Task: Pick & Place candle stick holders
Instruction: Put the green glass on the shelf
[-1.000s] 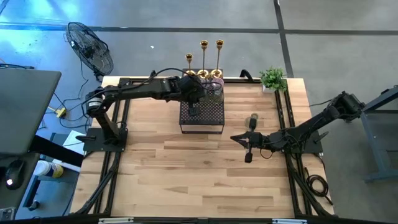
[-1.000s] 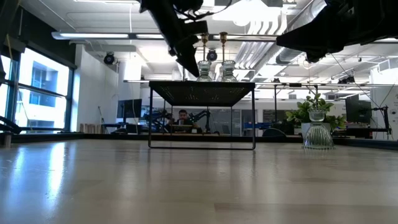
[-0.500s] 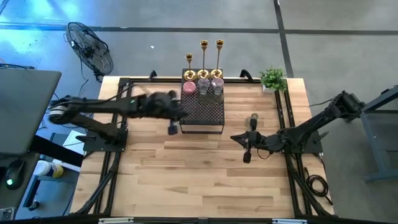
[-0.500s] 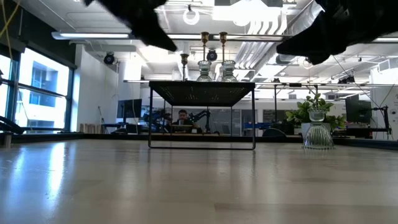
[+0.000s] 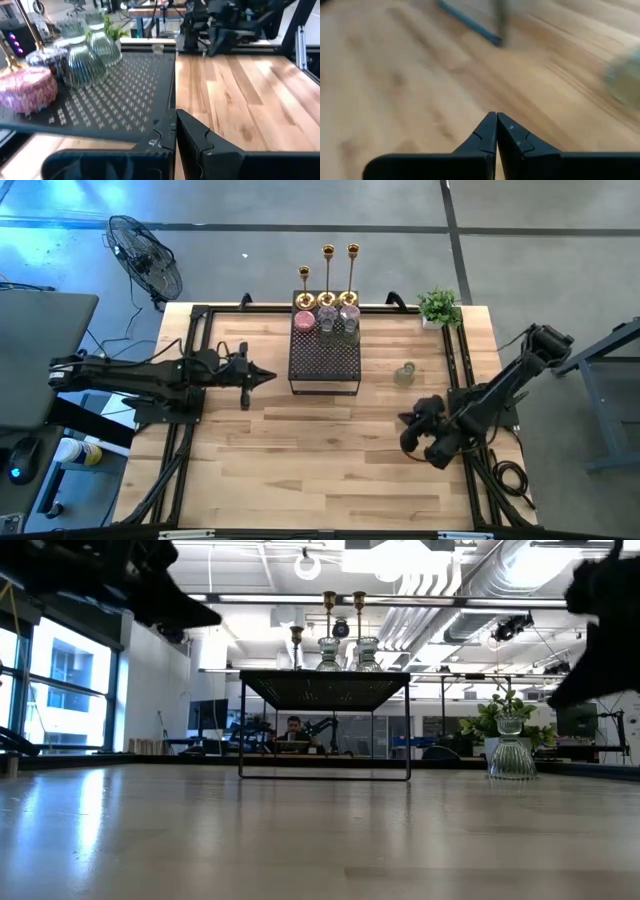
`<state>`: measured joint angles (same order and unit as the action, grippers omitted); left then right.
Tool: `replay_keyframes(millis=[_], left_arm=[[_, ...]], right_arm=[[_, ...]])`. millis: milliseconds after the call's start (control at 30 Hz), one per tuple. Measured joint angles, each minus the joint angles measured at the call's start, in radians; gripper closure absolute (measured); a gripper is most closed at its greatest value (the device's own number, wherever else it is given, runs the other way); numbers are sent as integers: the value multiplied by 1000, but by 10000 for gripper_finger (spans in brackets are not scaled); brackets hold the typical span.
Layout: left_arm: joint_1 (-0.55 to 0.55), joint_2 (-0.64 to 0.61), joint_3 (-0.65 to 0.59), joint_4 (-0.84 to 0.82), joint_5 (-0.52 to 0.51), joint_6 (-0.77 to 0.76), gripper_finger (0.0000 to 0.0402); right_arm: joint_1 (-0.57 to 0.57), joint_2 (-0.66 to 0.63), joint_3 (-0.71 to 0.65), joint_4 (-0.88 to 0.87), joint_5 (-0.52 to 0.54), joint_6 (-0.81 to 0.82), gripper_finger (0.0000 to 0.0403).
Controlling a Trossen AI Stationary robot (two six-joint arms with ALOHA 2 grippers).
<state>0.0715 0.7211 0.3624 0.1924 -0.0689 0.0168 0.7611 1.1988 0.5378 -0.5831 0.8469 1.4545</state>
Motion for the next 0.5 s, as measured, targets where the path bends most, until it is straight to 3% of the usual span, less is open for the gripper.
replay_keyframes(millis=[133, 267, 367, 500], left_arm=[[0, -14, -39, 45, 0, -17, 396], [0, -5, -46, 45, 0, -22, 396], [0, -2, -47, 43, -1, -21, 396], [0, -3, -47, 45, -1, -16, 396]], right_arm=[[-12, 27, -28, -202, 19, 357, 367], [-100, 48, -32, -388, -2, 544, 305], [-204, 51, -32, -425, 15, 537, 248], [-348, 51, -31, -339, 34, 358, 179]])
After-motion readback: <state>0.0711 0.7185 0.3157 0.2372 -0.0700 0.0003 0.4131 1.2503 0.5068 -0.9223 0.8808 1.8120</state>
